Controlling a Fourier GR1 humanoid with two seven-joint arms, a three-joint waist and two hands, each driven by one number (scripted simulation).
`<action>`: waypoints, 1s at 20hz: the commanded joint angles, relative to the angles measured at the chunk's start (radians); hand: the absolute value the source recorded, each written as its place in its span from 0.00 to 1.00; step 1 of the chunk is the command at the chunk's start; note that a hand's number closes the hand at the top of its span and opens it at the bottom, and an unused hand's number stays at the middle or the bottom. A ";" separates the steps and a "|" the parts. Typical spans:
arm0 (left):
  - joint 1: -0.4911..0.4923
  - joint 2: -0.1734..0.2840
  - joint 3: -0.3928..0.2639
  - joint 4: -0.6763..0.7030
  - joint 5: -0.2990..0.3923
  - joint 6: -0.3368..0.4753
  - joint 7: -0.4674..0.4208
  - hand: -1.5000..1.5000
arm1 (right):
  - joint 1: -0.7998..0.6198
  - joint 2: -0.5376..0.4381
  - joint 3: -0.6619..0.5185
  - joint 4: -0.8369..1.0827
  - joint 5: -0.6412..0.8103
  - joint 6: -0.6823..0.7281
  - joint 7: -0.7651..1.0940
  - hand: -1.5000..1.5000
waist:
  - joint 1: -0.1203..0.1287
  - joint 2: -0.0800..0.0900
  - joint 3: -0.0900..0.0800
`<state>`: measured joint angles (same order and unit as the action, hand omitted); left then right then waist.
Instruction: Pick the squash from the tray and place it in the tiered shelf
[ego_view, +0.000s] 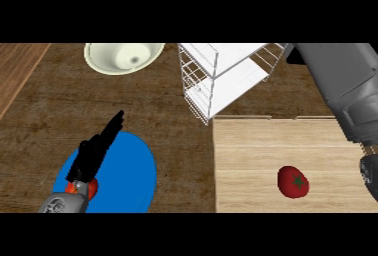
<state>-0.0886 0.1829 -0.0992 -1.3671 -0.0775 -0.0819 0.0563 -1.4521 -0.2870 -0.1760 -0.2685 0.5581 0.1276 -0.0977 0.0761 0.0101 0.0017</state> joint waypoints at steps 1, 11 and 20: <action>-0.018 0.005 0.008 0.004 0.002 -0.003 0.012 0.50 | 0.019 0.066 -0.137 0.085 -0.148 0.100 0.048 0.00 | 0.006 0.023 0.000; -0.005 -0.013 -0.001 0.017 0.001 -0.005 0.000 0.50 | 0.012 0.024 -0.358 0.049 -0.334 -0.091 -0.027 0.00 | 0.010 0.028 -0.002; 0.046 0.003 0.011 -0.021 -0.002 0.002 -0.005 0.50 | 0.047 -0.232 -0.448 0.043 -0.385 -0.220 0.043 0.00 | -0.008 0.022 -0.001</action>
<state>-0.0729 0.1779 -0.0962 -1.3948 -0.0800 -0.0808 0.0550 -1.4194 -0.3993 -0.5944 -0.2255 0.1817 -0.0398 -0.0916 0.0760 0.0293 0.0026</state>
